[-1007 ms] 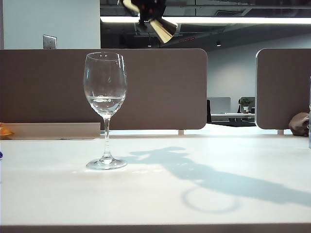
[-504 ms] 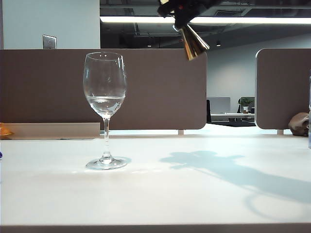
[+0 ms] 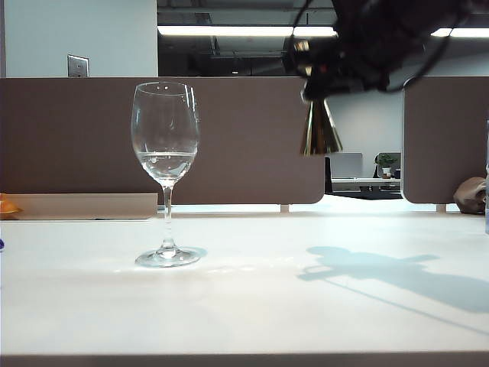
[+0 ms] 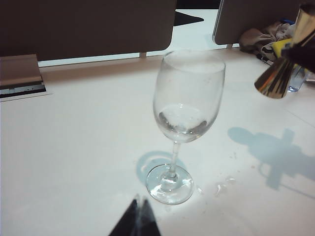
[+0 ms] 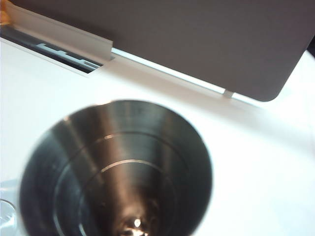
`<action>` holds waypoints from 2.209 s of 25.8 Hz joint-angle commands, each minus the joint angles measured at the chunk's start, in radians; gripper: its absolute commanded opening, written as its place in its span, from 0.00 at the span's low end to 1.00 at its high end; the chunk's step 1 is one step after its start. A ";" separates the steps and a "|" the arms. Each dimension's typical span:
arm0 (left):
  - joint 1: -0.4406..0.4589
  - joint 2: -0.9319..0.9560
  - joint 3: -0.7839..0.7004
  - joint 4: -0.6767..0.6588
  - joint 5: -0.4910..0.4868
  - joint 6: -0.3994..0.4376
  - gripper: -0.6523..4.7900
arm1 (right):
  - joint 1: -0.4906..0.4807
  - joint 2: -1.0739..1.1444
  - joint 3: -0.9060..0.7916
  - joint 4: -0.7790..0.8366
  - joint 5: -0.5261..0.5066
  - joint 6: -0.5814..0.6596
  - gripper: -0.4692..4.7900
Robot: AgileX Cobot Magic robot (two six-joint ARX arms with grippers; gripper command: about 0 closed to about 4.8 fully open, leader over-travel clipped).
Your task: Pick up the jigger and pour the water inside into the glass.
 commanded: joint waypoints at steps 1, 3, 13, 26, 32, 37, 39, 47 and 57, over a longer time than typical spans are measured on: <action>0.001 -0.002 0.009 0.006 0.002 0.002 0.11 | -0.013 0.025 -0.025 0.092 -0.036 0.070 0.09; 0.001 -0.002 0.009 0.006 0.002 0.003 0.11 | -0.019 0.054 -0.035 0.109 -0.066 0.094 0.09; 0.000 -0.002 0.009 0.006 0.006 0.004 0.11 | -0.017 0.235 -0.048 0.217 -0.125 0.168 0.09; 0.000 -0.002 0.009 0.007 0.017 0.004 0.11 | -0.016 0.340 -0.049 0.261 -0.146 0.197 0.09; 0.000 -0.002 0.009 0.006 0.018 0.004 0.11 | -0.016 0.347 -0.051 0.261 -0.166 0.198 0.09; 0.000 -0.002 0.009 0.006 0.021 0.004 0.11 | -0.016 0.352 -0.054 0.240 -0.169 0.202 0.10; 0.000 -0.002 0.009 0.006 0.023 0.003 0.11 | -0.016 0.352 -0.054 0.238 -0.169 0.202 0.13; 0.001 -0.002 0.009 0.007 0.035 0.004 0.11 | -0.014 0.352 -0.055 0.216 -0.169 0.224 0.31; 0.000 -0.053 0.010 0.006 0.035 0.024 0.11 | 0.045 0.334 -0.067 0.191 -0.042 0.224 0.63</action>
